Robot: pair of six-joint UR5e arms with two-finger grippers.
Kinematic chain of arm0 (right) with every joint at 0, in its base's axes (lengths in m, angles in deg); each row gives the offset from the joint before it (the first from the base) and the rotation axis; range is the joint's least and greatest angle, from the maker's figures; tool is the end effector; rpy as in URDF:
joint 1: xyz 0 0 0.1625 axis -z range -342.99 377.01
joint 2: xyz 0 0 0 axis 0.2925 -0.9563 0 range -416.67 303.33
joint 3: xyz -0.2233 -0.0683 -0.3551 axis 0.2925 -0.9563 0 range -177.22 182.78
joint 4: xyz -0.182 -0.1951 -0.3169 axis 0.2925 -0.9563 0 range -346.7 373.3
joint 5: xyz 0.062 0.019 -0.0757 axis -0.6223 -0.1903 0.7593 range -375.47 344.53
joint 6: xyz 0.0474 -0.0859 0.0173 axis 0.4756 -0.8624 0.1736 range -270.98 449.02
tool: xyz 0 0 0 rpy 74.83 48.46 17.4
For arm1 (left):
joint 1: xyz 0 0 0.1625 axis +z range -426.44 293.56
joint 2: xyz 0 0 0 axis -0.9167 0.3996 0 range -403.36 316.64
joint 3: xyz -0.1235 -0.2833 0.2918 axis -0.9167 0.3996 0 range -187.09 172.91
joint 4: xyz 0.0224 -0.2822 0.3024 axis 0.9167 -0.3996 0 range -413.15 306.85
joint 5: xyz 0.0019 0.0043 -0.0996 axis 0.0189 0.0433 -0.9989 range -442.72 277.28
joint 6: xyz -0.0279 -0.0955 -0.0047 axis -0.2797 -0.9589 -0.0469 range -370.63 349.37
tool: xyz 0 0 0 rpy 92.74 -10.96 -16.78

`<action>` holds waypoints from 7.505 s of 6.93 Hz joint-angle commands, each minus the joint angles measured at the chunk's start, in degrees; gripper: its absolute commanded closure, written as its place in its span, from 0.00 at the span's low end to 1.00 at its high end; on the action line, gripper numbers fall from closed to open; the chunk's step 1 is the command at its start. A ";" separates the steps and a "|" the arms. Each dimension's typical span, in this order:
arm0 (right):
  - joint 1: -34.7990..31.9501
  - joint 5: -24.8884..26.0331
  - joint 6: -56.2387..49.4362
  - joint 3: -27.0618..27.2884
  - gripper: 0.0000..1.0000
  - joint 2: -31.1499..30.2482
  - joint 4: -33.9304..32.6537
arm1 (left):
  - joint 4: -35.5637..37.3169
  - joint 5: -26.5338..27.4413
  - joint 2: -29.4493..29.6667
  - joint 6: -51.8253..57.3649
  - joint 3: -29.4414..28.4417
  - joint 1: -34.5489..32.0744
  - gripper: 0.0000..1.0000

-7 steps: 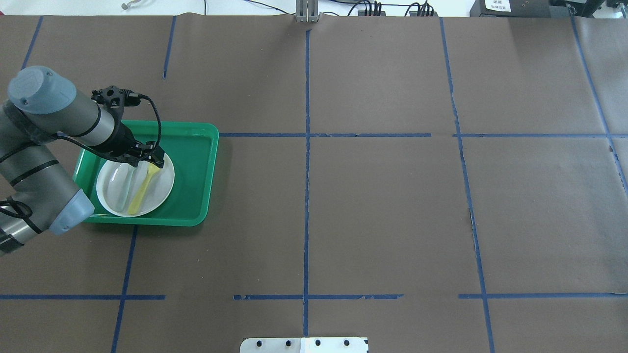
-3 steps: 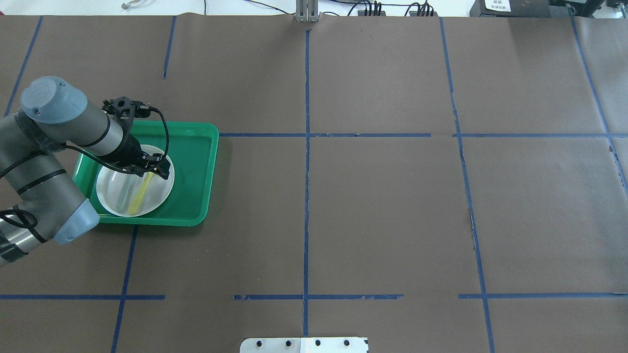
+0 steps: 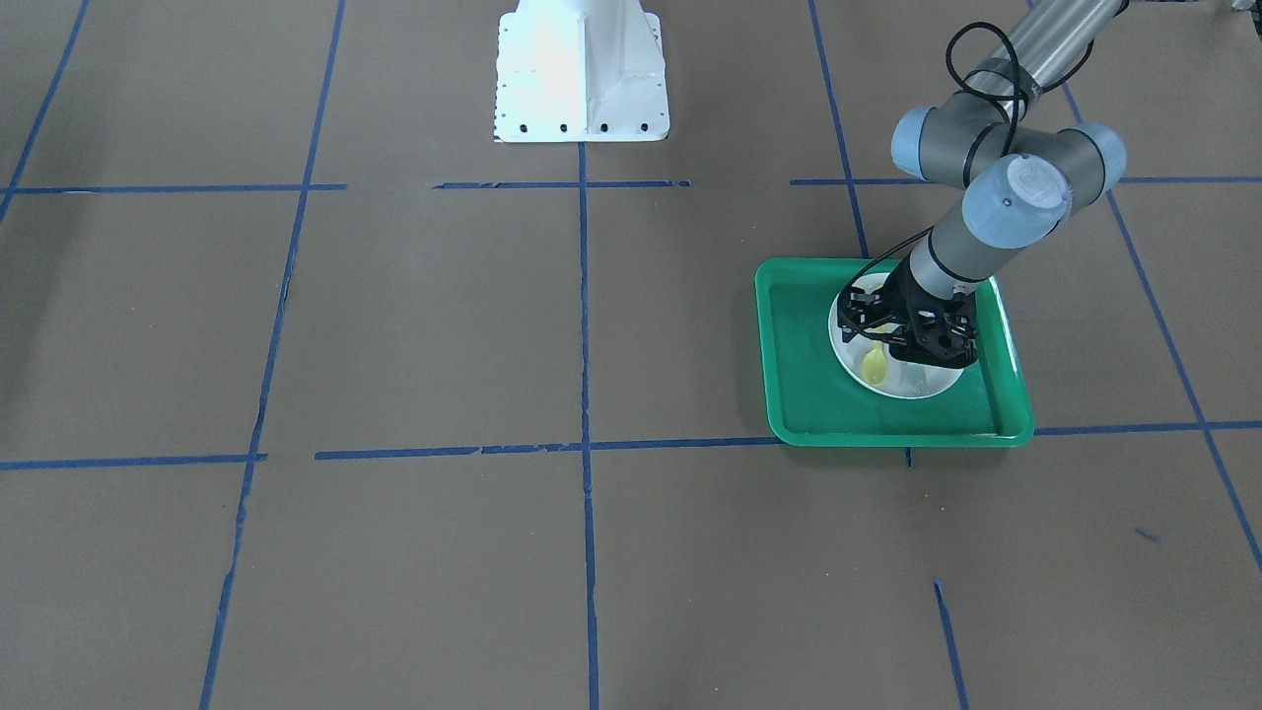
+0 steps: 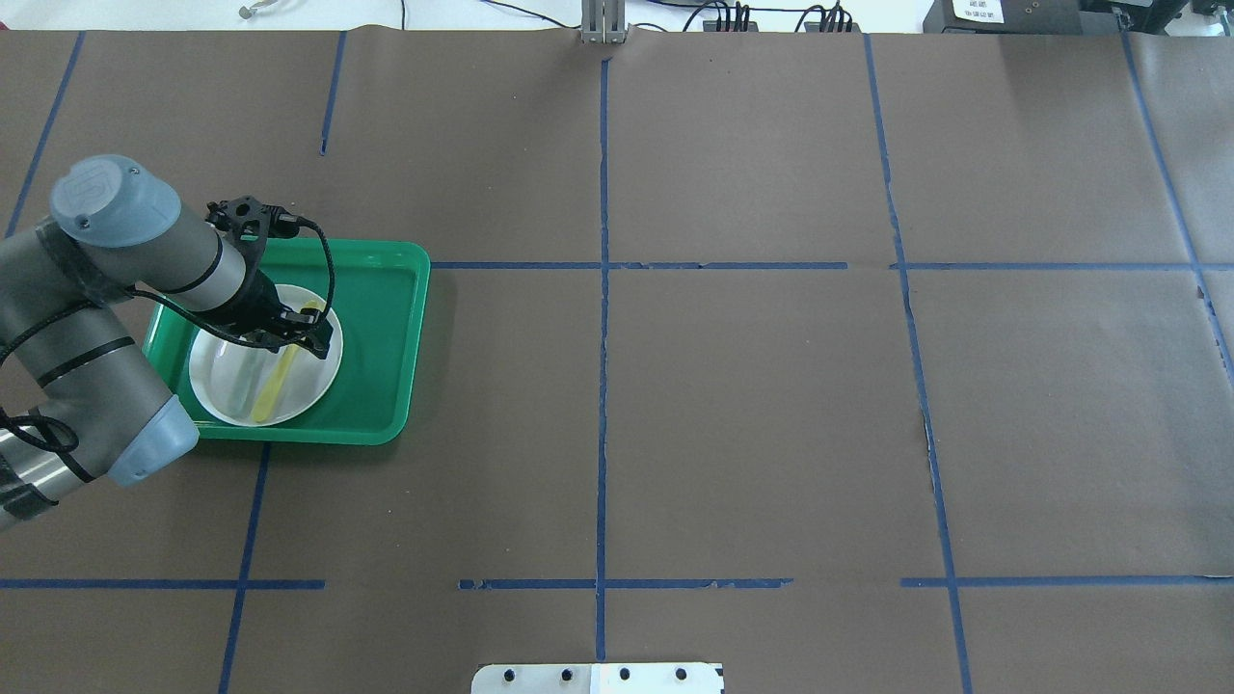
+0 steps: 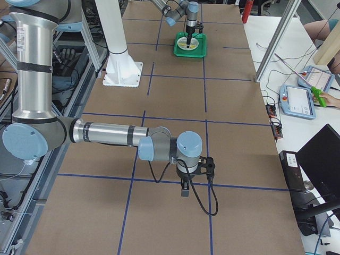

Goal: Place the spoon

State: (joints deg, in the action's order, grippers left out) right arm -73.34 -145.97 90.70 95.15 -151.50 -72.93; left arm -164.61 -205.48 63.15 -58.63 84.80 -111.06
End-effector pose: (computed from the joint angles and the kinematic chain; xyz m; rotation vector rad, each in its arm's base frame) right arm 0.0714 -0.4571 0.6763 0.0140 -0.7070 0.0258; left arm 0.3878 -0.4942 0.4466 0.0648 0.8677 0.1560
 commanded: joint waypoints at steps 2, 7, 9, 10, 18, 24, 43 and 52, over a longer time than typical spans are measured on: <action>0.00 -0.02 0.00 0.00 0.00 0.00 0.00 | 0.19 2.18 -0.16 0.18 0.31 0.15 0.47; 0.00 -0.02 0.00 0.00 0.00 0.00 0.00 | 0.89 2.18 -0.51 0.18 0.31 0.24 0.90; 0.00 -0.02 0.00 0.00 0.00 0.00 0.00 | 0.98 2.18 -0.51 0.18 0.40 0.24 1.00; 0.00 -0.02 0.00 0.00 0.00 0.00 0.00 | 0.98 2.18 -0.51 0.18 0.49 0.06 1.00; 0.00 -0.02 0.00 0.00 0.00 0.00 0.00 | 11.00 1.83 10.55 -10.09 -1.07 2.51 1.00; 0.00 -0.02 0.00 0.00 0.00 0.00 0.00 | 11.00 1.83 10.39 -10.10 -1.88 3.22 0.91; 0.00 -0.02 0.00 0.00 0.00 0.00 0.00 | 10.82 -3.36 -0.60 4.49 4.02 -16.20 0.35; 0.00 0.07 0.00 0.00 0.00 0.00 0.00 | 9.15 -3.18 -0.51 3.79 0.14 -15.94 0.28</action>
State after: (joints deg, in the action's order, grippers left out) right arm -73.34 -145.97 90.70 95.15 -151.50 -72.92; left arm -155.40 -208.60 62.63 -54.77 85.15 -127.02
